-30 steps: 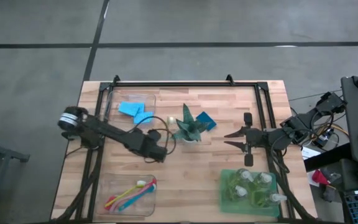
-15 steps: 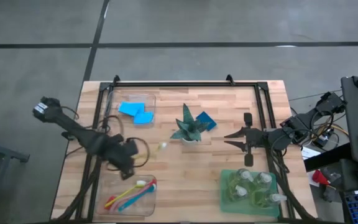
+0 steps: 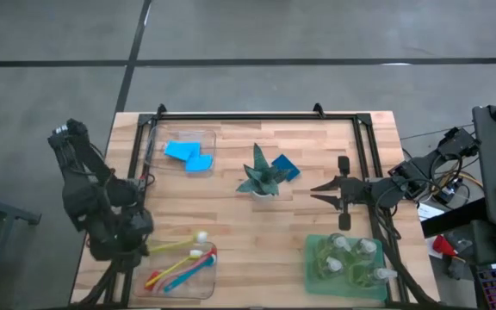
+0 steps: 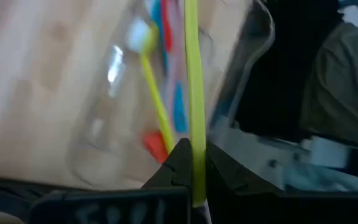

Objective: Pick & Place Kitchen Sink Supplies
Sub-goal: Put the yellow dish brush into the bottom transparent bin, then put the blue sponge into the top transparent bin

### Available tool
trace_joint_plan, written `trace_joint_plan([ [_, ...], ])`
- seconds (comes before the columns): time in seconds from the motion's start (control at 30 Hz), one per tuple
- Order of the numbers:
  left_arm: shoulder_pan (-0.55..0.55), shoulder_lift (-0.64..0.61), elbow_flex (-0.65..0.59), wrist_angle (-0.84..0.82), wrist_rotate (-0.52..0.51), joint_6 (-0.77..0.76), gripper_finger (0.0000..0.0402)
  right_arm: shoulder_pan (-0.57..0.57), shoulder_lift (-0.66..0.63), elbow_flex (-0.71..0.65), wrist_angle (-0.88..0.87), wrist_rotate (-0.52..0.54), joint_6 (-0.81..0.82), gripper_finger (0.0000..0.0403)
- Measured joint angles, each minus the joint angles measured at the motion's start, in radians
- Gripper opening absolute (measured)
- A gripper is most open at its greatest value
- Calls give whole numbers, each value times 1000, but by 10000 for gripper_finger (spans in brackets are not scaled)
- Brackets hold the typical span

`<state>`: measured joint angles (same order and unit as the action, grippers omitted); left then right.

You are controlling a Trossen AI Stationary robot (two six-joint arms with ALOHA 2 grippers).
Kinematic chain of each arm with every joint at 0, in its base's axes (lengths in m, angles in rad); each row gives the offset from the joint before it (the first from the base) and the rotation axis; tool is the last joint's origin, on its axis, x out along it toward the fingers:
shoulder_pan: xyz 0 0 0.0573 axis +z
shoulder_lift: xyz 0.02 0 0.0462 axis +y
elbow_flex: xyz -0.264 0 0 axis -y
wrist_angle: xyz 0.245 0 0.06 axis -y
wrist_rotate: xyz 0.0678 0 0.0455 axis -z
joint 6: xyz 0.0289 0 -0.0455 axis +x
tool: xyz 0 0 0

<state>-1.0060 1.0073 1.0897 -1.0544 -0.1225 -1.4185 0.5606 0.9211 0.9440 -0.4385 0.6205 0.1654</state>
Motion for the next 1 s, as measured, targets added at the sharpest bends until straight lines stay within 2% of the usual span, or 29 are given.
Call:
trace_joint_plan([
  [0.2, -96, 91, 0, 80, 19, -61, 15, 0, 0, 0, 1, 1, 0, 63],
  [0.33, -98, 166, 0, 169, 20, -43, 25, 0, 0, 0, 3, 1, 0, 63],
  [0.63, -97, 293, 0, 189, 27, 22, 17, 0, 0, 0, 7, 2, 19, 52],
  [0.83, -78, 344, 0, 207, -46, -121, 47, 0, 0, 0, 10, 2, 19, 54],
  [1.0, -71, 358, -2, 207, -76, -163, 58, 0, 0, 0, 10, 2, 19, 52],
])
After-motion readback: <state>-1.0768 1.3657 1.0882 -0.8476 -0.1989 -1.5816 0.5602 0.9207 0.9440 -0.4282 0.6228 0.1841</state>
